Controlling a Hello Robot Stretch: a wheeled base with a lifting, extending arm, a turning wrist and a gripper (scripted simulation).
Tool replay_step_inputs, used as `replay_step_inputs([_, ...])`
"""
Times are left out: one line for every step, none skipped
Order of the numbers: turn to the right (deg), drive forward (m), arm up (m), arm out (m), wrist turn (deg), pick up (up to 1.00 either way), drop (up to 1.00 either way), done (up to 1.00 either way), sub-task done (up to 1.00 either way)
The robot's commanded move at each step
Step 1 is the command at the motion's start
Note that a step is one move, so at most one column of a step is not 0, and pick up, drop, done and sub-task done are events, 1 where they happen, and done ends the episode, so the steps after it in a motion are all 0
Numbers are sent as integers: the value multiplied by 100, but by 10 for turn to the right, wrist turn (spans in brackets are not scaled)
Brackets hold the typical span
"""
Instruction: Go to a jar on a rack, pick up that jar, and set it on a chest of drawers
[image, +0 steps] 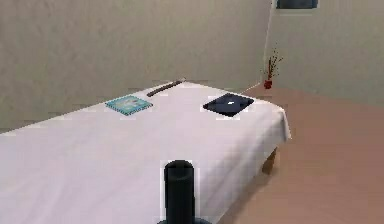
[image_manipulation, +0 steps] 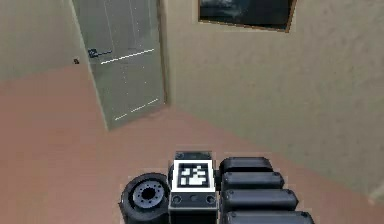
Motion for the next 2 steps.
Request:
replay_step_inputs([450,0,0,0,0,0,0,0,0])
replay_step_inputs([60,0,0,0,0,0,0,0,0])
